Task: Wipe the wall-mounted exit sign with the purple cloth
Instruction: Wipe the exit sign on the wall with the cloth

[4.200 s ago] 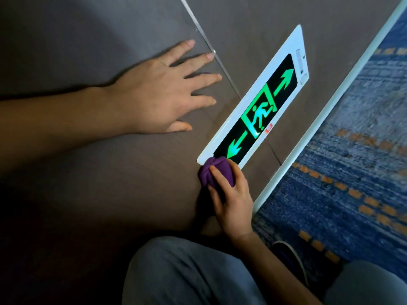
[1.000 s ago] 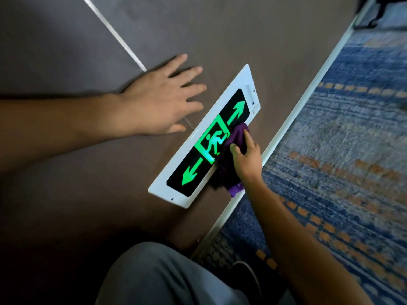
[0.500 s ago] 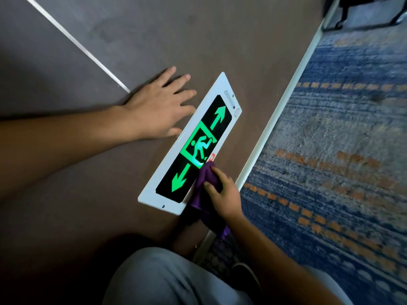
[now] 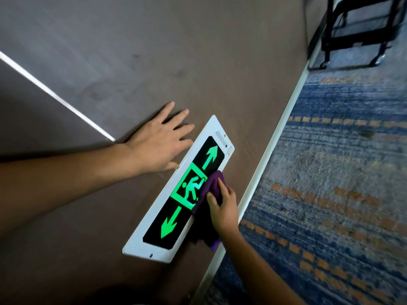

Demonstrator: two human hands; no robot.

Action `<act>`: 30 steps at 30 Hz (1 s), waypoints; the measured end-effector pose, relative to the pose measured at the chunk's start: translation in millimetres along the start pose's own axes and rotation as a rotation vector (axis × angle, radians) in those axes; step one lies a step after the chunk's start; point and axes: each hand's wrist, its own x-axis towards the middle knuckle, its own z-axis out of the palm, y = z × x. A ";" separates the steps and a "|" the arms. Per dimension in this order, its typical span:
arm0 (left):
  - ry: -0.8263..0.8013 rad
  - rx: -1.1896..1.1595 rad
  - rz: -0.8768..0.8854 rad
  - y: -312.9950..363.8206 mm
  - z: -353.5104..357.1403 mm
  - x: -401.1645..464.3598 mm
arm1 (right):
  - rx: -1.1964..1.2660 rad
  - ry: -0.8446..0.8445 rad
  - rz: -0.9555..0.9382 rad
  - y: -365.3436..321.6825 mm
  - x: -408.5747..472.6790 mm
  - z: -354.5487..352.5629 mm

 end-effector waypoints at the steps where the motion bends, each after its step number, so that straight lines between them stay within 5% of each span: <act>1: 0.002 0.011 0.005 -3.6 -1.2 2.2 | -0.054 -0.016 -0.024 4.3 -10.7 5.4; 8: 0.016 0.037 0.002 -5.5 2.6 11.8 | -0.015 0.037 -0.050 19.4 -0.2 -27.3; 11: 0.015 0.006 0.001 -8.5 1.7 14.9 | 0.129 0.120 0.034 -5.0 55.6 -59.5; 21: 0.038 0.001 0.014 -10.4 2.7 12.1 | 0.015 0.065 -0.042 -90.3 115.4 -73.4; 27: 0.049 0.067 -0.060 -10.2 -0.1 9.4 | -0.090 0.252 -0.347 -133.0 95.7 -35.4; 30: 0.036 0.097 -0.105 -11.0 0.8 3.8 | -0.189 0.280 -0.351 -116.6 105.6 -43.3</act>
